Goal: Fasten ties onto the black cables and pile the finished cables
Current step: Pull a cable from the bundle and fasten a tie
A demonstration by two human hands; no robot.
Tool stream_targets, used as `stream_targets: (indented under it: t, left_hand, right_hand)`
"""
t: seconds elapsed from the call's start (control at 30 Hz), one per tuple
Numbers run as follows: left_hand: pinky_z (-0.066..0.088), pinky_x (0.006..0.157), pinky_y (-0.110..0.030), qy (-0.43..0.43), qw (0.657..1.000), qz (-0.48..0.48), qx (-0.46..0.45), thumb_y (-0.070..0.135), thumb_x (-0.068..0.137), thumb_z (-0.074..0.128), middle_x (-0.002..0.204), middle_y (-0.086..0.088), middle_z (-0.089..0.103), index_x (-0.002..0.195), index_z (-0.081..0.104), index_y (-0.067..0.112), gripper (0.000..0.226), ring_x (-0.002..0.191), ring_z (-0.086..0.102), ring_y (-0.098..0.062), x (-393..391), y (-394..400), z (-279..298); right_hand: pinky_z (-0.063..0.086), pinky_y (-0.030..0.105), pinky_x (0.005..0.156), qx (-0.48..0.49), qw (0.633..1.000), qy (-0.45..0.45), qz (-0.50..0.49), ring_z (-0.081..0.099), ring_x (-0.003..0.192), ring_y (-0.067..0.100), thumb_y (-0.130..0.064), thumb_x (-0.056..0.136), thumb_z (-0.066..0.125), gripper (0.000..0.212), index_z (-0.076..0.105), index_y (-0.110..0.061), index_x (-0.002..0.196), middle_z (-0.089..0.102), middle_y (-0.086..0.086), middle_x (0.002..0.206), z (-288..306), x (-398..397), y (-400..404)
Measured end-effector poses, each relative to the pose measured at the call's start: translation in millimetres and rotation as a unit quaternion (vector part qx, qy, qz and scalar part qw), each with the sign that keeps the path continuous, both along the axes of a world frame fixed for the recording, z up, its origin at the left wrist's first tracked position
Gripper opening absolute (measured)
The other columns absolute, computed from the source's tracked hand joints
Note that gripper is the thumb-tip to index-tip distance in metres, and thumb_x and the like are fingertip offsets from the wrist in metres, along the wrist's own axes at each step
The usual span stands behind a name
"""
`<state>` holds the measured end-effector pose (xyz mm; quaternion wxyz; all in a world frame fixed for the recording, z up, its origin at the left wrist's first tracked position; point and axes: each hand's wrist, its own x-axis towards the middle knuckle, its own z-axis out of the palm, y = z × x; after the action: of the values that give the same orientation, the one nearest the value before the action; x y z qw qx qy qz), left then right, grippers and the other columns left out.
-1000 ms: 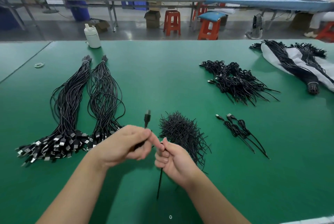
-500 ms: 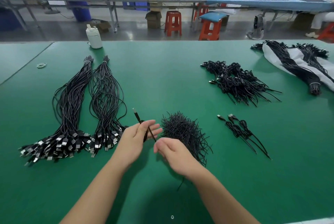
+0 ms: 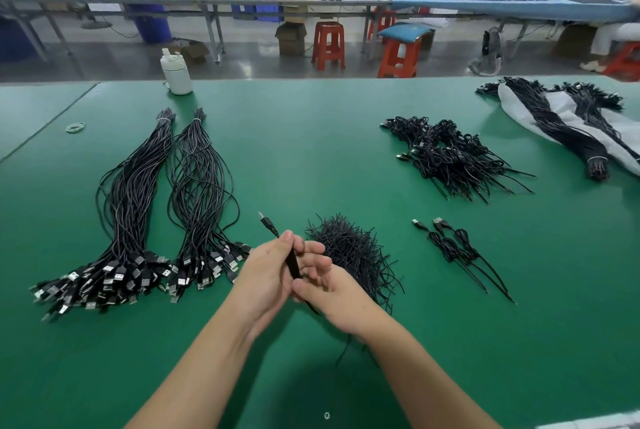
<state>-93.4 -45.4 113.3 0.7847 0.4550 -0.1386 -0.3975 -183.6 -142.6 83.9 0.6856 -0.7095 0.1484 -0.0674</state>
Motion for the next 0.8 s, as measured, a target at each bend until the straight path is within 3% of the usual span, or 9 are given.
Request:
stream_targets:
  t: [0.13, 0.2, 0.27, 0.33, 0.4, 0.5, 0.6, 0.7, 0.8]
  left_hand:
    - [0.059, 0.064, -0.033, 0.002, 0.999, -0.032, -0.009, 0.025, 0.092, 0.051, 0.088, -0.028, 0.067, 0.083, 0.053, 0.001, 0.026, 0.070, 0.070, -0.030, 2, 2, -1]
    - [0.060, 0.067, -0.034, 0.002, 0.997, -0.072, 0.008, 0.025, 0.093, 0.049, 0.089, -0.032, 0.068, 0.081, 0.058, -0.001, 0.031, 0.075, 0.072, -0.035, 4, 5, 1]
    - [0.060, 0.074, -0.035, -0.048, 0.989, -0.125, 0.058, 0.029, 0.095, 0.047, 0.094, -0.033, 0.070, 0.078, 0.071, 0.004, 0.038, 0.085, 0.073, -0.038, 6, 10, 4]
    - [0.058, 0.085, -0.038, -0.111, 0.973, -0.172, 0.107, 0.032, 0.097, 0.046, 0.099, -0.030, 0.071, 0.081, 0.076, 0.009, 0.042, 0.096, 0.071, -0.039, 8, 16, 6]
    - [0.056, 0.090, -0.039, -0.147, 0.961, -0.186, 0.141, 0.029, 0.101, 0.044, 0.100, -0.027, 0.072, 0.084, 0.076, 0.007, 0.042, 0.099, 0.071, -0.037, 10, 20, 7]
    - [0.054, 0.090, -0.035, -0.224, 0.936, -0.168, 0.215, 0.024, 0.107, 0.039, 0.092, -0.016, 0.076, 0.091, 0.072, 0.002, 0.042, 0.094, 0.073, -0.027, 7, 24, 9]
    - [0.051, 0.092, -0.036, -0.397, 0.852, -0.090, 0.328, 0.025, 0.106, 0.042, 0.087, 0.002, 0.077, 0.088, 0.074, 0.013, 0.038, 0.091, 0.070, -0.016, 5, 24, 9]
    - [0.047, 0.082, -0.039, -0.508, 0.755, -0.024, 0.415, 0.034, 0.104, 0.039, 0.086, 0.001, 0.066, 0.086, 0.065, 0.014, 0.037, 0.083, 0.061, -0.018, -3, 23, 8]
    - [0.039, 0.069, -0.033, -0.599, 0.662, 0.051, 0.448, 0.036, 0.102, 0.032, 0.087, 0.006, 0.045, 0.083, 0.048, 0.016, 0.032, 0.069, 0.048, -0.016, -9, 23, 8]
  right_hand:
    - [0.047, 0.014, 0.079, 0.028, 0.999, -0.019, -0.001, 0.054, 0.073, -0.002, 0.003, 0.088, 0.069, 0.027, 0.061, -0.015, 0.106, 0.055, -0.022, 0.068, 2, -2, -2]
    - [0.041, 0.013, 0.069, 0.014, 0.999, -0.033, -0.012, 0.042, 0.062, 0.002, 0.001, 0.086, 0.072, 0.020, 0.061, -0.009, 0.098, 0.042, -0.014, 0.060, 2, -2, -1]
    - [0.036, 0.022, 0.067, 0.012, 0.999, -0.041, -0.024, 0.033, 0.066, 0.016, 0.000, 0.085, 0.073, 0.028, 0.056, 0.010, 0.104, 0.034, 0.008, 0.068, 0, -1, 2]
    - [0.039, 0.030, 0.071, 0.004, 0.999, -0.030, -0.023, 0.037, 0.070, 0.020, -0.002, 0.085, 0.073, 0.039, 0.051, 0.016, 0.110, 0.042, 0.012, 0.075, -2, -2, 7]
    - [0.043, 0.032, 0.070, -0.028, 0.998, -0.022, -0.044, 0.047, 0.073, 0.015, -0.008, 0.082, 0.075, 0.032, 0.055, 0.010, 0.100, 0.053, 0.010, 0.078, -6, -4, 11]
    - [0.040, 0.024, 0.060, -0.063, 0.996, -0.014, -0.066, 0.042, 0.064, 0.008, -0.014, 0.079, 0.073, 0.023, 0.050, -0.009, 0.079, 0.048, -0.009, 0.068, -11, -7, 15]
    - [0.043, 0.017, 0.065, -0.114, 0.991, -0.015, -0.064, 0.047, 0.066, -0.001, -0.014, 0.086, 0.066, 0.013, 0.054, -0.018, 0.090, 0.053, -0.019, 0.074, -9, -6, 15]
    - [0.047, 0.036, 0.079, -0.295, 0.954, 0.002, -0.056, 0.055, 0.088, 0.012, -0.026, 0.097, 0.052, 0.016, 0.050, -0.022, 0.112, 0.054, -0.008, 0.103, -10, -4, 14]
    - [0.046, 0.046, 0.081, -0.373, 0.926, 0.034, -0.039, 0.057, 0.097, 0.027, -0.033, 0.105, 0.039, 0.027, 0.042, -0.018, 0.128, 0.046, 0.001, 0.119, -6, -5, 16]
